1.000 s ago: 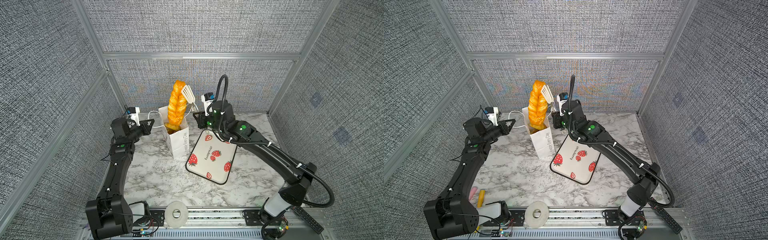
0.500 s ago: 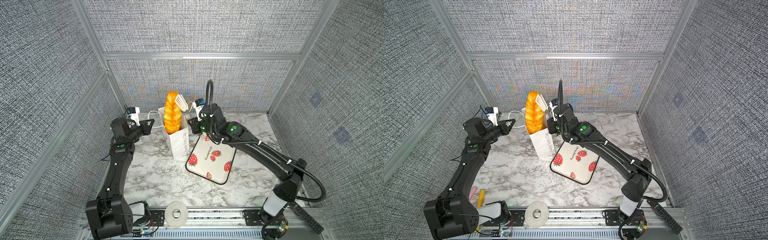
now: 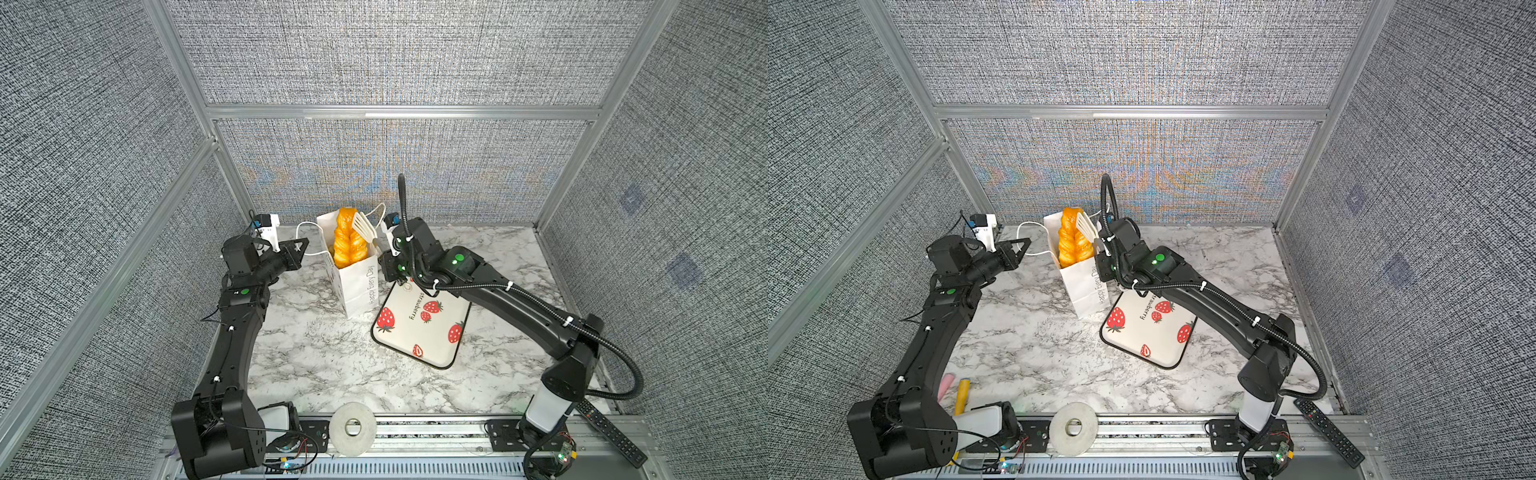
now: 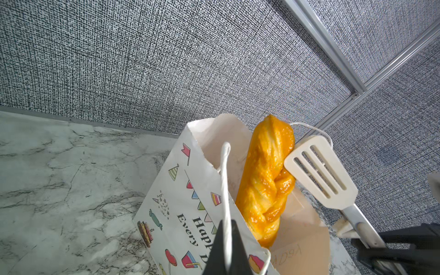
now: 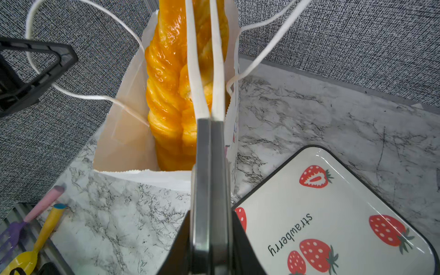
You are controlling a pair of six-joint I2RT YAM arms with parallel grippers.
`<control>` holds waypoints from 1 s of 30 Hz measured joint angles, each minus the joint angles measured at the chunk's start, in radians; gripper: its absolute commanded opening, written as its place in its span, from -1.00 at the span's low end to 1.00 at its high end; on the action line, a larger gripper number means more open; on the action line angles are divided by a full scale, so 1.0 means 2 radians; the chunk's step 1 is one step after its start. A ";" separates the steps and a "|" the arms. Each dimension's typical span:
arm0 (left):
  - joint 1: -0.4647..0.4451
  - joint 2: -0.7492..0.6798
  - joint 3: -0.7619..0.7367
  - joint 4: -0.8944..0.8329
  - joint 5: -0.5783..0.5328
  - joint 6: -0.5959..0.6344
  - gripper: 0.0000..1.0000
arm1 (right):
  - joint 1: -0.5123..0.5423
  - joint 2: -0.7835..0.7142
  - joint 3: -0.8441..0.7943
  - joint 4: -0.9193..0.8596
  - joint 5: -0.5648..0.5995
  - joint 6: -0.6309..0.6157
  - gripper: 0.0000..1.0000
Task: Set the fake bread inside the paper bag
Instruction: 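Lower the twisted pastry into the bag and open the tongs, then raise the tongs out of the bag while the left gripper releases the bag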
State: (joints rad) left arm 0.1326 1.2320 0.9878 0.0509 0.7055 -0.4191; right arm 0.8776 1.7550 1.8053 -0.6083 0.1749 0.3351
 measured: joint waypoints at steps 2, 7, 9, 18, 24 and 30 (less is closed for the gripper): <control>0.000 0.000 0.000 0.000 0.000 0.000 -1.00 | 0.001 0.004 0.000 -0.004 0.000 0.000 -0.65; 0.000 0.000 0.000 0.000 0.000 0.000 -1.00 | 0.004 0.011 0.000 -0.018 0.000 0.000 -0.32; 0.000 0.000 0.000 0.000 0.000 0.000 -1.00 | 0.004 0.009 0.001 -0.019 0.000 -0.001 -0.21; 0.000 0.000 0.000 0.000 0.000 0.000 -1.00 | 0.005 -0.010 0.008 -0.019 0.009 -0.004 -0.09; 0.000 0.000 0.000 0.000 0.000 0.000 -1.00 | 0.004 -0.042 0.001 -0.016 0.031 -0.006 -0.09; 0.000 0.000 0.000 0.001 0.000 0.000 -1.00 | -0.004 -0.085 -0.030 -0.009 0.055 -0.008 -0.09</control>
State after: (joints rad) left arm 0.1326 1.2312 0.9871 0.0521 0.7055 -0.4191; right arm 0.8696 1.5841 1.7462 -0.6254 0.2855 0.3187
